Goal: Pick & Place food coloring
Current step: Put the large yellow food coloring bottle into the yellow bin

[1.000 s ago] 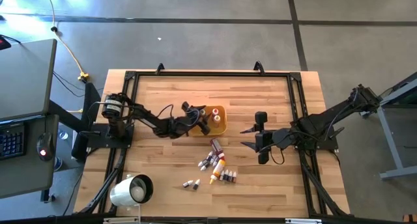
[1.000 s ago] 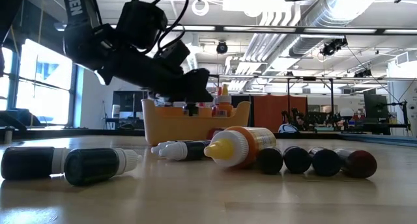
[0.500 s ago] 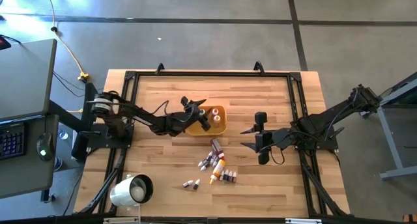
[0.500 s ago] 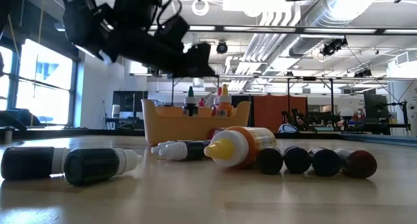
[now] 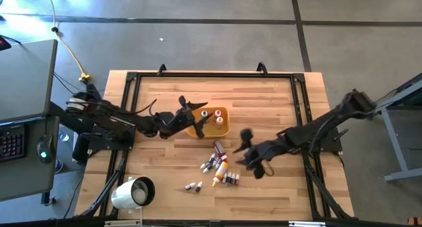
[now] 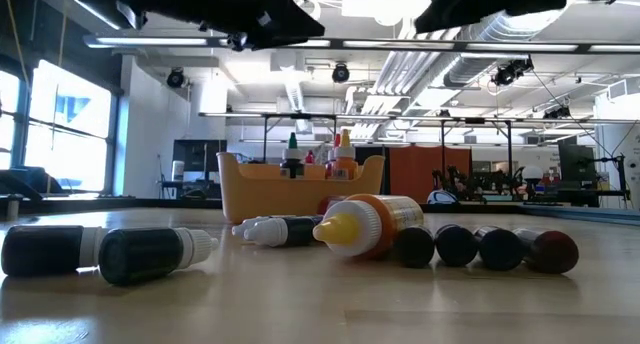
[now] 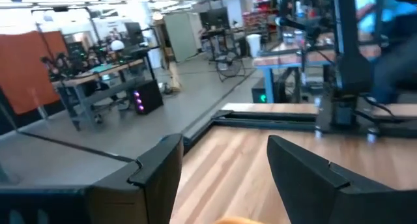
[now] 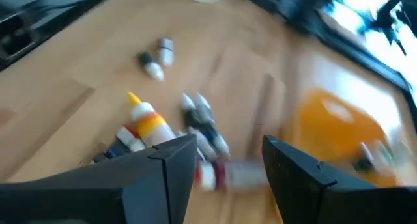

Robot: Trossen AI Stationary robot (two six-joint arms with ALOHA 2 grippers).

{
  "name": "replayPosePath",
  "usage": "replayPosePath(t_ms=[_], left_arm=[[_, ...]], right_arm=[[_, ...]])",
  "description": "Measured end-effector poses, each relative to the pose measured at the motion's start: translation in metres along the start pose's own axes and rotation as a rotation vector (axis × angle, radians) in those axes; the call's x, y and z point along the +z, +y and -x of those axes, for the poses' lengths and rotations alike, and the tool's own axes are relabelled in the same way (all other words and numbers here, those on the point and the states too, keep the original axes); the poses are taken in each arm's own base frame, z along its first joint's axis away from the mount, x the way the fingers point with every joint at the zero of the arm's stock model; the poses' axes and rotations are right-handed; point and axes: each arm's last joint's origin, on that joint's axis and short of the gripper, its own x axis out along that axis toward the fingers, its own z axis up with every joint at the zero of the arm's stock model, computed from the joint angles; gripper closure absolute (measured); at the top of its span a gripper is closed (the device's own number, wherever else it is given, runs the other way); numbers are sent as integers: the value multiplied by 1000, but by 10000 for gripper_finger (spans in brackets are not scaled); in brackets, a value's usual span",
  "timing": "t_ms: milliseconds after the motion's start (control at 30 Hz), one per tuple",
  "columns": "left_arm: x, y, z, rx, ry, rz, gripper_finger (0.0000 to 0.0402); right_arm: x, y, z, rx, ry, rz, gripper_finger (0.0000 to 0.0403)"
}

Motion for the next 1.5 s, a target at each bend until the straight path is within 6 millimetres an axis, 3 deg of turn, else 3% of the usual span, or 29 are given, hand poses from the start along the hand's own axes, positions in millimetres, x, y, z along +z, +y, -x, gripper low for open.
replayPosePath(t_ms=[200, 433, 567, 833, 1000, 1267, 1500], left_arm=[[4, 2, 4, 48, 9, 2, 181], [2, 2, 5, 79, 45, -14, 181], [2, 2, 5, 56, 36, -3, 181], [9, -1, 12, 33, 16, -17, 181], [18, -4, 20, 10, -8, -25, 181], [35, -10, 40, -34, -58, -19, 181], [39, -12, 46, 4, -52, -51, 181]], right_arm=[[-2, 18, -53, 90, -113, 226, 233], [18, 20, -93, 295, -103, 76, 233], [27, 24, -117, 359, 9, 42, 233], [18, 34, -159, 360, 325, 60, 233], [13, 35, -171, 325, 395, 74, 233], [3, 37, -169, 340, 466, 58, 234], [2, 37, -168, 354, 480, 117, 246]])
